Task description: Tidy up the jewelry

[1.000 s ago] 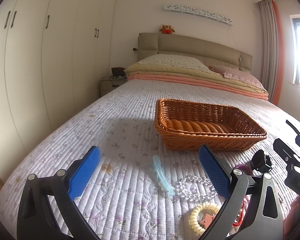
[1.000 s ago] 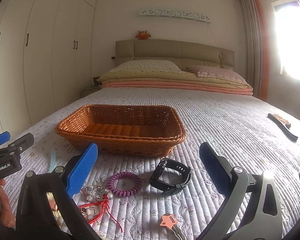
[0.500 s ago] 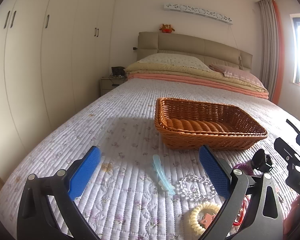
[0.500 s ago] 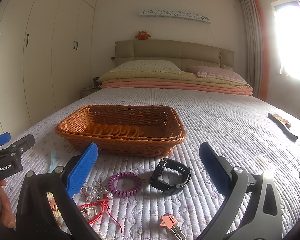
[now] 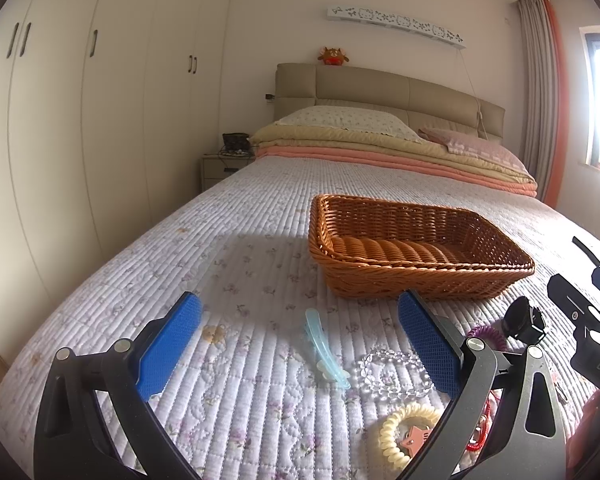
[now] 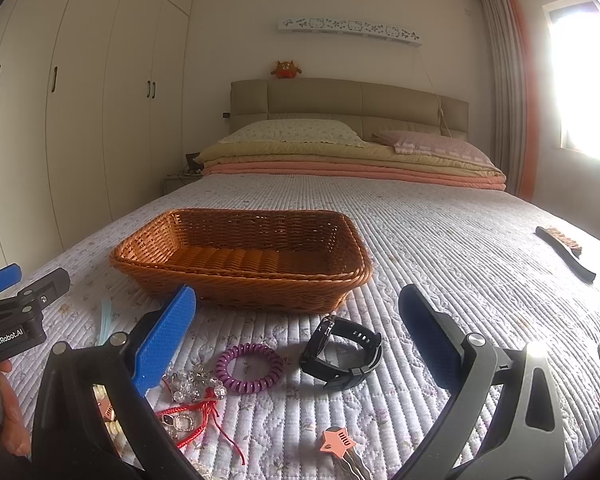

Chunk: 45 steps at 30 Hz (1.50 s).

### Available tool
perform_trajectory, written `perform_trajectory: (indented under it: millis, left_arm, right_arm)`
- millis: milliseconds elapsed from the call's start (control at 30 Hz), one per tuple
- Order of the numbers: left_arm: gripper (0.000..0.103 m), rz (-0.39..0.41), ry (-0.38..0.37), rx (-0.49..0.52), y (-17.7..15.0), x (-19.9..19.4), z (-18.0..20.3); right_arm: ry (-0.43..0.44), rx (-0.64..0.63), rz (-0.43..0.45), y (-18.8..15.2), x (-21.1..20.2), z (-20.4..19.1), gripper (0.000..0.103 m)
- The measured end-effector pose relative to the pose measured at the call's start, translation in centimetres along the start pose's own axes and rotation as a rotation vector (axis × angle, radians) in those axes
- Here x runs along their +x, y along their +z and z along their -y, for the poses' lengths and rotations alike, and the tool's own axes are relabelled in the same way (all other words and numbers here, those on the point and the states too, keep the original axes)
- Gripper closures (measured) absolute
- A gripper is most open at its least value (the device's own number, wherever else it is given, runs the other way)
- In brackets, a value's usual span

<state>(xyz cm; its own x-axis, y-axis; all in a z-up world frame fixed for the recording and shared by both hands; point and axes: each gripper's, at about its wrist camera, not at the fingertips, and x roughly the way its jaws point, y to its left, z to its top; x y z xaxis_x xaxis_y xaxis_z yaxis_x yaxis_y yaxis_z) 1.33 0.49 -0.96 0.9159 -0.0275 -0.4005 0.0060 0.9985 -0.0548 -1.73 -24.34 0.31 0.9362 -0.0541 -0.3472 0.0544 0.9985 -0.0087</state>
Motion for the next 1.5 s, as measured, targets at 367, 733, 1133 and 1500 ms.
perform_trajectory:
  millis: [367,733,1133,1500]
  left_arm:
    - [0.007,0.000,0.000,0.000,0.0,0.0,0.0]
    - [0.007,-0.013,-0.001,-0.025,0.0,0.2,-0.5]
    - [0.025,-0.215,-0.167,-0.266,0.2,2.4,-8.8]
    - [0.052,-0.457,-0.247,-0.176,-0.1,8.8,-3.1]
  right_arm:
    - [0.000,0.000,0.000,0.0,0.0,0.0,0.006]
    - [0.003,0.002,-0.018,-0.1,0.4,0.0,0.006]
    - [0.058,0.059,-0.153,-0.1,0.7,3.0,0.044]
    - [0.101,0.064,-0.428,-0.3,5.2,8.8,0.058]
